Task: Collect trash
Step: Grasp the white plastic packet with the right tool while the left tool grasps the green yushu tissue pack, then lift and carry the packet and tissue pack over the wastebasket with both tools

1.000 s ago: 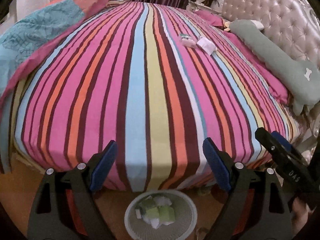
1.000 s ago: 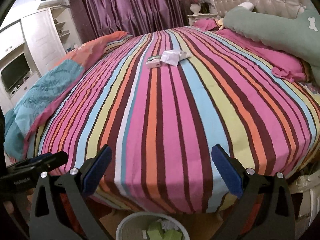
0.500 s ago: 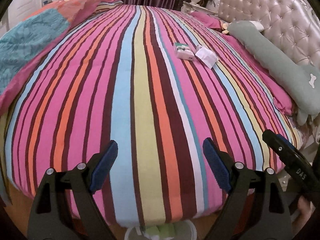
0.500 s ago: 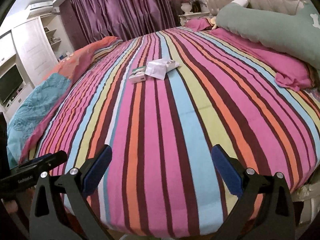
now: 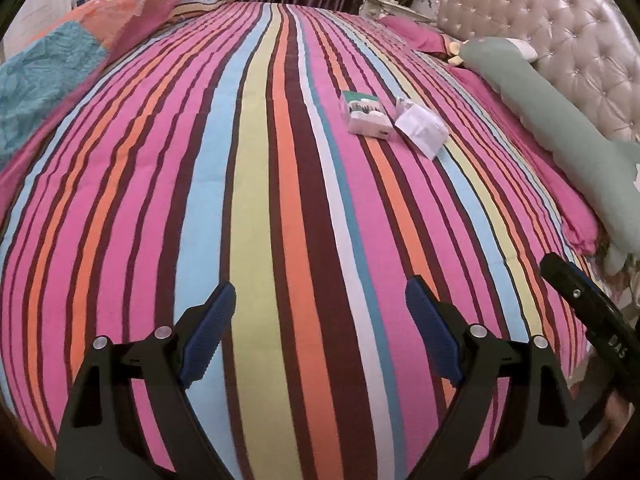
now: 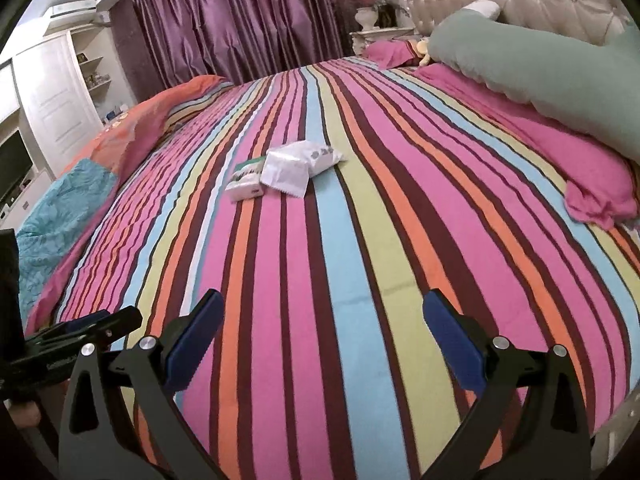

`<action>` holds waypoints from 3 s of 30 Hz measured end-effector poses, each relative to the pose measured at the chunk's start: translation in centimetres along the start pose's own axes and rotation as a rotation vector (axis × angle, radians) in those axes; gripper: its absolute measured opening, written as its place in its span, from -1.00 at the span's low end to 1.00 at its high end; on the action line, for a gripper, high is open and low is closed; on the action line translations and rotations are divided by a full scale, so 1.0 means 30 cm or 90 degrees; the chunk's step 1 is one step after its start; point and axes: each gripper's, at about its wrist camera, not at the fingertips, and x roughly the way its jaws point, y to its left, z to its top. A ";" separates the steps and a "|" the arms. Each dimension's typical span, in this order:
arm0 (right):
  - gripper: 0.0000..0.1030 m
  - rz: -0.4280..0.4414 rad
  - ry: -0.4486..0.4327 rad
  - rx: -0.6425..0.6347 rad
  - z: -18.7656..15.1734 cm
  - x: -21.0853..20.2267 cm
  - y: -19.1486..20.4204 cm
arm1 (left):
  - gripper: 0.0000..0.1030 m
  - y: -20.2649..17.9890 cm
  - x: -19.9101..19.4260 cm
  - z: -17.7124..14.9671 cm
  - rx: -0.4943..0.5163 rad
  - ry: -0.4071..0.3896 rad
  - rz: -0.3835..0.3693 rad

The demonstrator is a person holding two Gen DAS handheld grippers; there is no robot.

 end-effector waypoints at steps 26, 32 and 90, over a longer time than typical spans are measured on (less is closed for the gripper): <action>0.85 0.012 0.032 -0.164 0.276 0.396 0.066 | 0.64 -0.091 0.392 0.470 -0.017 0.062 -0.075; 0.85 0.009 0.021 -0.215 0.320 0.449 0.098 | 0.64 -0.101 0.457 0.536 -0.026 0.080 -0.074; 0.24 0.058 0.024 -0.003 0.124 0.001 0.048 | -0.07 -0.034 0.003 0.146 -0.017 0.031 -0.073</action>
